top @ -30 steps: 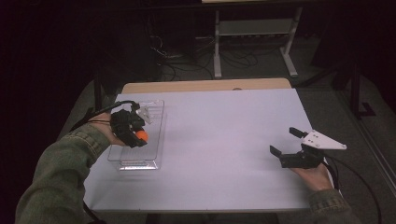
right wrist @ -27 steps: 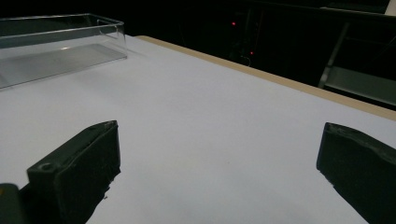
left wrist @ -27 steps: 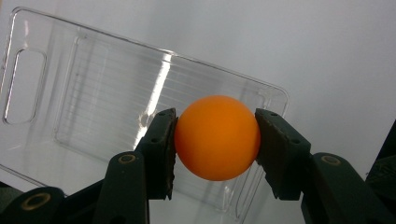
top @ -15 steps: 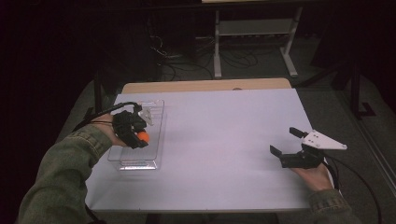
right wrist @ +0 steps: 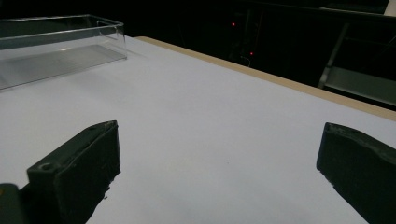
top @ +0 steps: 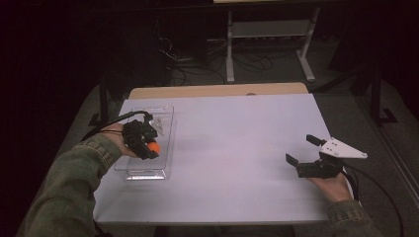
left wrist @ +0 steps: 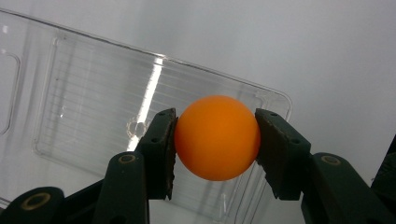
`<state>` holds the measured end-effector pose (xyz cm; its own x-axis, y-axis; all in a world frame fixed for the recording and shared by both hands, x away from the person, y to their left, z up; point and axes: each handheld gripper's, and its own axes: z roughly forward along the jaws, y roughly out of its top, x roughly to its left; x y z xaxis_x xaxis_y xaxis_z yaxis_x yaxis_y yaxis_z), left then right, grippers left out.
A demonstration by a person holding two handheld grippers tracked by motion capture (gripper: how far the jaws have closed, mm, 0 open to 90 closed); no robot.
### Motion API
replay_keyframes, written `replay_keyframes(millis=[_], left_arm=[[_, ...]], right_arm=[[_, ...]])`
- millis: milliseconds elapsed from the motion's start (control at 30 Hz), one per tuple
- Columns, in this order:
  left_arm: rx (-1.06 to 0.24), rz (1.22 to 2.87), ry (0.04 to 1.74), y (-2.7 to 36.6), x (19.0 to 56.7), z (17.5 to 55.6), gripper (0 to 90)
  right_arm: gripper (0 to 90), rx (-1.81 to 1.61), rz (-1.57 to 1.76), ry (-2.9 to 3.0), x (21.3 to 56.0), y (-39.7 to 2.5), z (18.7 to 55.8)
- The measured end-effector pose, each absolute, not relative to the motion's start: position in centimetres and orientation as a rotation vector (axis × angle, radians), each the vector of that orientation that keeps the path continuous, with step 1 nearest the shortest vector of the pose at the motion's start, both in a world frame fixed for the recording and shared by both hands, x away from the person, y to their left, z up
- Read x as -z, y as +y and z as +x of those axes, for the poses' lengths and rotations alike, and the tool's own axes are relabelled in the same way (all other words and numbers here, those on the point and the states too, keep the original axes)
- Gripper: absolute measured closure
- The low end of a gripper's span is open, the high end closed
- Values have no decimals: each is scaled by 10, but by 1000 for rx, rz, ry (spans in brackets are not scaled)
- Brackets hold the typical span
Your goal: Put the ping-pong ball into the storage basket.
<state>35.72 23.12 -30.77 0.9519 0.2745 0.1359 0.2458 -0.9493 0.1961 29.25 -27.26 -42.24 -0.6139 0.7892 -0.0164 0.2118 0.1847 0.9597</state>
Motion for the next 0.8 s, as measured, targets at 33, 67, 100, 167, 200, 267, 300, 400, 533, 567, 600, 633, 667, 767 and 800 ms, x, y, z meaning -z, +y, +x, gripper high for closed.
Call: replay_keyframes(millis=[33, 67, 100, 167, 200, 267, 300, 400, 533, 567, 600, 633, 667, 767, 800], left_arm=[[-238, 2927, 396, 231, 308, 357, 501], [-235, 2928, 397, 231, 309, 357, 501], [-236, 2929, 397, 231, 310, 357, 501], [-232, 2932, 399, 231, 311, 357, 501], [-231, 2931, 398, 231, 312, 358, 501], [-226, 2930, 402, 231, 313, 358, 501], [-227, 2929, 403, 232, 313, 358, 501], [-222, 2930, 404, 232, 316, 358, 501], [-214, 2930, 403, 232, 319, 359, 501], [-208, 2928, 406, 232, 320, 359, 501], [-208, 2928, 406, 233, 320, 359, 501], [-206, 2926, 407, 233, 321, 359, 501], [-204, 2923, 408, 233, 321, 359, 501], [-199, 2928, 403, 232, 324, 359, 501], [-196, 2932, 399, 231, 324, 359, 501]], right_arm=[[0, -1445, 935, 1944, 422, -273, 292], [0, -1445, 934, 1943, 422, -273, 292], [0, -1445, 934, 1943, 422, -273, 292], [0, -1446, 935, 1943, 422, -273, 292], [0, -1446, 936, 1943, 422, -273, 292], [0, -1446, 937, 1944, 422, -273, 292], [0, -1446, 936, 1944, 422, -273, 292], [0, -1445, 935, 1945, 422, -273, 292], [0, -1443, 934, 1946, 423, -273, 292], [0, -1444, 934, 1946, 423, -273, 292], [0, -1444, 935, 1946, 422, -273, 292], [0, -1444, 935, 1946, 422, -273, 292], [0, -1444, 935, 1945, 422, -273, 292], [0, -1444, 935, 1946, 422, -273, 292], [0, -1444, 935, 1945, 422, -273, 292]])
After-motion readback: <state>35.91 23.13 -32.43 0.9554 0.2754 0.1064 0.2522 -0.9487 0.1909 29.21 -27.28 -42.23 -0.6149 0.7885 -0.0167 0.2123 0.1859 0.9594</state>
